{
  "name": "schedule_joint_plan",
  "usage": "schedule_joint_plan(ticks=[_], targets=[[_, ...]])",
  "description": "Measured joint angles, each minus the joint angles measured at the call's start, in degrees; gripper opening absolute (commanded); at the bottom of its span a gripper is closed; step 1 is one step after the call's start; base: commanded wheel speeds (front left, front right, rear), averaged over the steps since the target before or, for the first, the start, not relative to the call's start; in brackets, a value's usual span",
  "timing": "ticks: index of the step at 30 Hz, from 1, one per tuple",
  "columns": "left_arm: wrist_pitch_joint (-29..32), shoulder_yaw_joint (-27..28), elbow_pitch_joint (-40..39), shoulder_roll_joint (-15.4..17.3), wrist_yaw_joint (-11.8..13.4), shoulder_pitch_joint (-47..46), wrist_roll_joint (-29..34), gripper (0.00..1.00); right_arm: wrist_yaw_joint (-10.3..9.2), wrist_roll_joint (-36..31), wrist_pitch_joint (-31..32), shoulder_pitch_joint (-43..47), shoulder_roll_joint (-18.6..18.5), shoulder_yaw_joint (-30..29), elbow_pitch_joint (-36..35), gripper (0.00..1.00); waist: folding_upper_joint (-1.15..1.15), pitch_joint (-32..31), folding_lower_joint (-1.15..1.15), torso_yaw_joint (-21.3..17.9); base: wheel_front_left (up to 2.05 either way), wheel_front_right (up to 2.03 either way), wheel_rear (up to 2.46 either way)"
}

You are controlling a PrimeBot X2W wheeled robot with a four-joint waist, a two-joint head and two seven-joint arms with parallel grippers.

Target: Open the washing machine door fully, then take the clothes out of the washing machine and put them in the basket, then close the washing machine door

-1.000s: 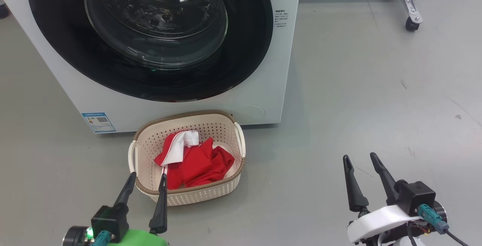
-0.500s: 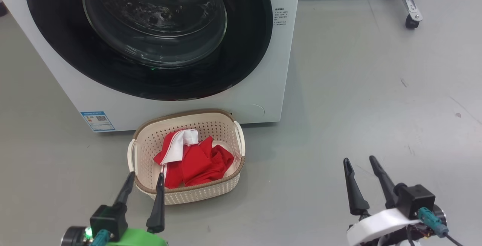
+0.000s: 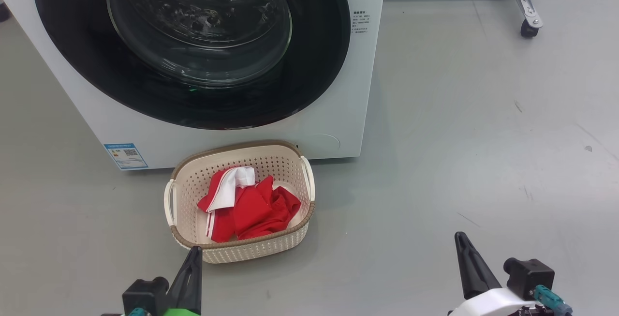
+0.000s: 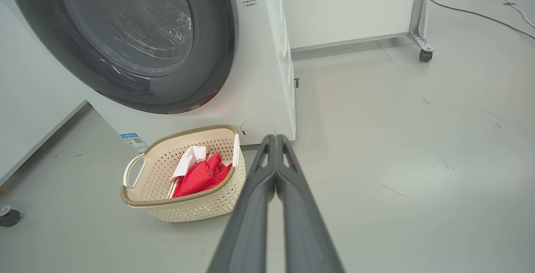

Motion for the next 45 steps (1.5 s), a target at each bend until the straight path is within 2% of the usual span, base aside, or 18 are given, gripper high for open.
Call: schedule_joint_plan(ticks=[45], targets=[[4.83,7.37,0.81,0.38,-5.26,-1.63,-35.51,0.0,2.63,33.18,7.89,-2.6,0.08,-8.77,-0.54,0.0,0.0,-0.95,0.0,0.28,0.0,0.0,0.0]])
